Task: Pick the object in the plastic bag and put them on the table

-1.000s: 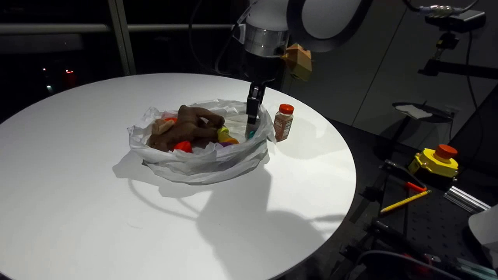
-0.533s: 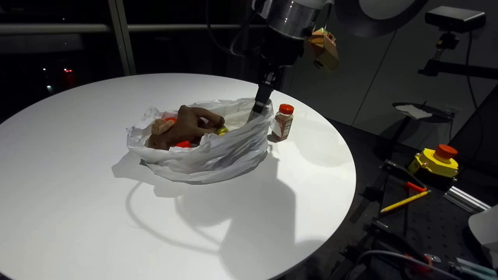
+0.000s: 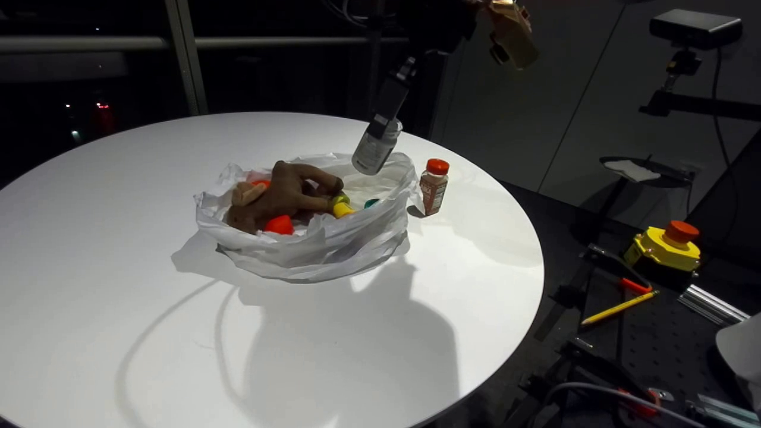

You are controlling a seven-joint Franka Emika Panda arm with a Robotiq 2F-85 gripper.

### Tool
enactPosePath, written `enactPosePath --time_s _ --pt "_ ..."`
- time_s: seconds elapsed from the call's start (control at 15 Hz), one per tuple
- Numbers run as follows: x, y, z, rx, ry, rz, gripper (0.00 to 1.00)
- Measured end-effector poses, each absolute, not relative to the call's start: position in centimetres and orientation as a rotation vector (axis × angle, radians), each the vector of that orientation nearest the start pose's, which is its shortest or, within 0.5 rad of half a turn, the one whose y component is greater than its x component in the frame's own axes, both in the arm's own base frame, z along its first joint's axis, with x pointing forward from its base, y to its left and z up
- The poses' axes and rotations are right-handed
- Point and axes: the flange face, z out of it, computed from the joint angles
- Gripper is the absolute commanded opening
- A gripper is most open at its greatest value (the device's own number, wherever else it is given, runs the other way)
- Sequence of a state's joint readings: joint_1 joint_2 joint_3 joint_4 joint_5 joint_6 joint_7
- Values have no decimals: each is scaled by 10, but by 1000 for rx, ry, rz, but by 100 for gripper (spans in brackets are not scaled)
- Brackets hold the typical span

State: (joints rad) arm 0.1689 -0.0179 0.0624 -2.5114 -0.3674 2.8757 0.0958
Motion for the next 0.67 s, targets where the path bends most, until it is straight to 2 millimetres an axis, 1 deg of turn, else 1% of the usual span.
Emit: enactPosePath --time_s 0.2,0.4,0.53,0.67 --pt "464 141 341 -3108 -653 -671 14" --pt "447 139 349 -3164 -539 -635 14" --pt "440 135 348 -3183 -478 -612 14" --pt "437 128 338 -3196 -435 -577 14"
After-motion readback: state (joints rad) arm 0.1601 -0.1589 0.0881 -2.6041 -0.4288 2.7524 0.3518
